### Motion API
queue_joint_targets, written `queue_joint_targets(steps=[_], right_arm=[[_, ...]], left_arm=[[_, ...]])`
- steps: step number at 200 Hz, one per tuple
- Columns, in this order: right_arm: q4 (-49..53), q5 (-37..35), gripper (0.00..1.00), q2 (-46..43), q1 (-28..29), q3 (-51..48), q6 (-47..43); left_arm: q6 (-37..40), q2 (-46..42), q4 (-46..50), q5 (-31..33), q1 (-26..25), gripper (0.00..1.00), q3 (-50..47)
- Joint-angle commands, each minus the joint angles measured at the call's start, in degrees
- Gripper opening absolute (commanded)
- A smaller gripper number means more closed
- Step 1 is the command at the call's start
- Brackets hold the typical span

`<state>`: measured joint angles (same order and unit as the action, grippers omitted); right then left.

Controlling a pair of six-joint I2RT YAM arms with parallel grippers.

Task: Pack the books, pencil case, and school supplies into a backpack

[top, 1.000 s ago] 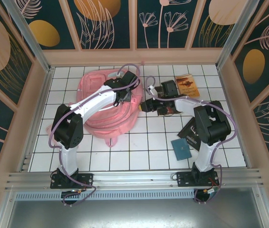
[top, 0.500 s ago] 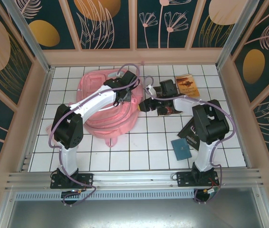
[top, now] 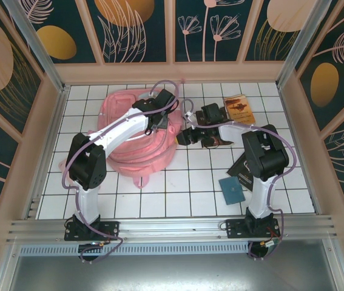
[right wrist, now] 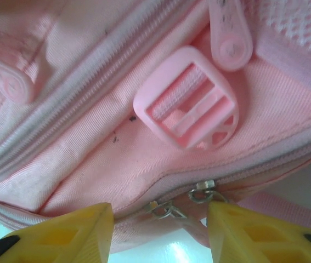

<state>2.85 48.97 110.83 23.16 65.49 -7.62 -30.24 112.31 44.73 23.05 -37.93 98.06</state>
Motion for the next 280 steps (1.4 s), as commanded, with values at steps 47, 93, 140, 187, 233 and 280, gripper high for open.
queue_joint_targets(steps=[47, 93, 140, 187, 233, 280], right_arm=[[0.0, 0.3, 0.54, -1.1, 0.7, -1.8, -0.7], [-1.7, -3.4, 0.31, -3.9, 1.0, -4.7, 0.6], [-6.1, -11.4, 0.05, -10.5, 2.2, -10.7, 2.4], [-9.8, -14.1, 0.1, -13.1, 2.2, -13.5, 4.8], [-8.3, -11.6, 0.47, -8.2, -0.2, -8.5, 7.9], [-2.9, -5.3, 0.4, -4.4, -0.2, -3.9, -1.0]], left_arm=[[-0.6, -0.3, -3.0, 3.2, 0.2, 0.0, 4.2], [-0.6, -0.1, -3.0, 3.2, 0.3, 0.0, 4.5], [-0.7, 1.0, -3.1, 2.9, 0.3, 0.0, 5.2], [-0.8, 0.9, -3.0, 3.0, 0.2, 0.0, 5.1], [-0.5, -0.4, -2.9, 2.3, 0.3, 0.0, 4.4], [0.2, -0.9, -2.7, 2.4, 0.3, 0.0, 4.3]])
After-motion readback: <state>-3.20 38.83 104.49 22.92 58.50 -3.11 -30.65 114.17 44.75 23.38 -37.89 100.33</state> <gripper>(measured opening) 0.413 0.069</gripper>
